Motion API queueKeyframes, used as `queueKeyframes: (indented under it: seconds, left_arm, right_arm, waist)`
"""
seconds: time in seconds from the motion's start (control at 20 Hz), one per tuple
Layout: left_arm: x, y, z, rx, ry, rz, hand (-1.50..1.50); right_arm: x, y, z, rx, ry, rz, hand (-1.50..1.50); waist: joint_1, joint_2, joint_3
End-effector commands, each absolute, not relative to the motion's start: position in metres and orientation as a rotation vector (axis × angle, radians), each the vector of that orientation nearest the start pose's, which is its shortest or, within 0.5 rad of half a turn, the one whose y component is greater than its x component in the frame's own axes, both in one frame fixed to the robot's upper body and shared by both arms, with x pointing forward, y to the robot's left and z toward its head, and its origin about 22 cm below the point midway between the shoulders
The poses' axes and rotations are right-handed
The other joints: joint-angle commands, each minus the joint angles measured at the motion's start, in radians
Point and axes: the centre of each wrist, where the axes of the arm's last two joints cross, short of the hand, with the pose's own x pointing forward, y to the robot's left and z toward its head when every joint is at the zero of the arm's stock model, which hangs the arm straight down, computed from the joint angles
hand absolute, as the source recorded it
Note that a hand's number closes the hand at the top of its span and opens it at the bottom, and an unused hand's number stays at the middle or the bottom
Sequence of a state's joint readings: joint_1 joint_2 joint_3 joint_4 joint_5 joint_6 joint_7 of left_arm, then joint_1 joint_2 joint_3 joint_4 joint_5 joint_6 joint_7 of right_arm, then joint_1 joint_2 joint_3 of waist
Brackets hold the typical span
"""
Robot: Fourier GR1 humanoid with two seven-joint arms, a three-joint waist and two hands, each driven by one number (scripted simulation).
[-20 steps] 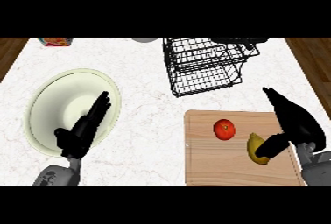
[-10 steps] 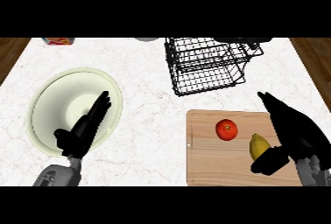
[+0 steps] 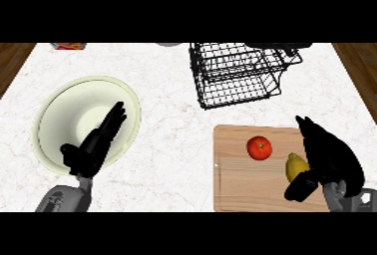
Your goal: Pick the lemon from the cutting board and place it in the tiered basket
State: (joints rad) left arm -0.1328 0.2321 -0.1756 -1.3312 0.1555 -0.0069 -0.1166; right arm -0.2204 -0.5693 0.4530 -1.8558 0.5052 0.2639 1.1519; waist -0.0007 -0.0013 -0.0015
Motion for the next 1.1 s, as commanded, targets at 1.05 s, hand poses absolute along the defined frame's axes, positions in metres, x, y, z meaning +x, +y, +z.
queueKeyframes:
  seconds: [1.05]
  left_arm:
    - [0.257,0.227,-0.016,-0.073,-1.531,-0.221,0.0]
  right_arm:
    - [0.239,-0.235,0.019,-0.955,-0.52,0.817,-1.5]
  waist:
    - [0.002,0.001,0.002]
